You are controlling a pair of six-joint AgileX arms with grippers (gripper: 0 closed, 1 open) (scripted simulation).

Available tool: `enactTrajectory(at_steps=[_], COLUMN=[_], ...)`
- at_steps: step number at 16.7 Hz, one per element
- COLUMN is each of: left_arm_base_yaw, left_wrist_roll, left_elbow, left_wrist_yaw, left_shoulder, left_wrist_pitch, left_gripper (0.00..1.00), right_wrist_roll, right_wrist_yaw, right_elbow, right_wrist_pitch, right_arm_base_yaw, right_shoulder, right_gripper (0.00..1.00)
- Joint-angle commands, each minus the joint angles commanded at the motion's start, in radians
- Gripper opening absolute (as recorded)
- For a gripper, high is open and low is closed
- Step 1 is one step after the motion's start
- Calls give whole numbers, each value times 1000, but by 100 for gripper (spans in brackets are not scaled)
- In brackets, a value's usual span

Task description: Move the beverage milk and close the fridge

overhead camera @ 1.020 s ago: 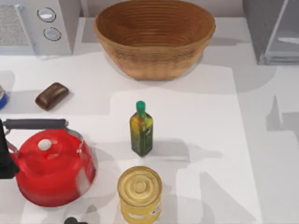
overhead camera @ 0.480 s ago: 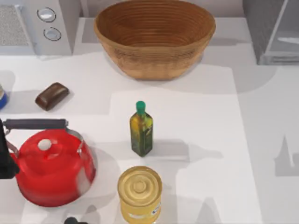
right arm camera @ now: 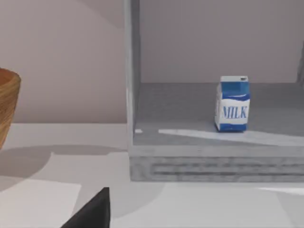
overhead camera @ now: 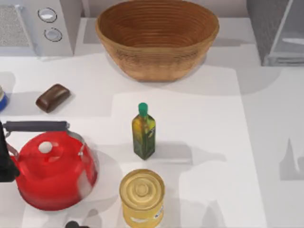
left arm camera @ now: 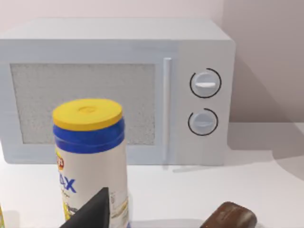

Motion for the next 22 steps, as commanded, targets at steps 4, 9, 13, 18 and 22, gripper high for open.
enactTrajectory(at_steps=[4, 9, 13, 18, 22], left_arm_base_yaw=[0, 0, 0, 0, 0], left_wrist_roll=[0, 0, 0, 0, 0], left_elbow=[0, 0, 0, 0, 0], left_wrist_yaw=[0, 0, 0, 0, 0], left_shoulder=[0, 0, 0, 0, 0], left_wrist_pitch=[0, 0, 0, 0, 0], left_gripper=[100, 100, 100, 100, 100], right_wrist_roll=[-1, -6, -8, -10, -11], right_wrist_yaw=[0, 4, 5, 6, 7], right_elbow=[106, 279, 412, 573, 649], right_wrist_pitch=[-149, -564, -974, -1326, -1452], right_arm_base_yaw=[1, 0, 1, 2, 3], right_shoulder=[-121, -339, -507, -700, -794], right_gripper=[100, 100, 100, 100, 100])
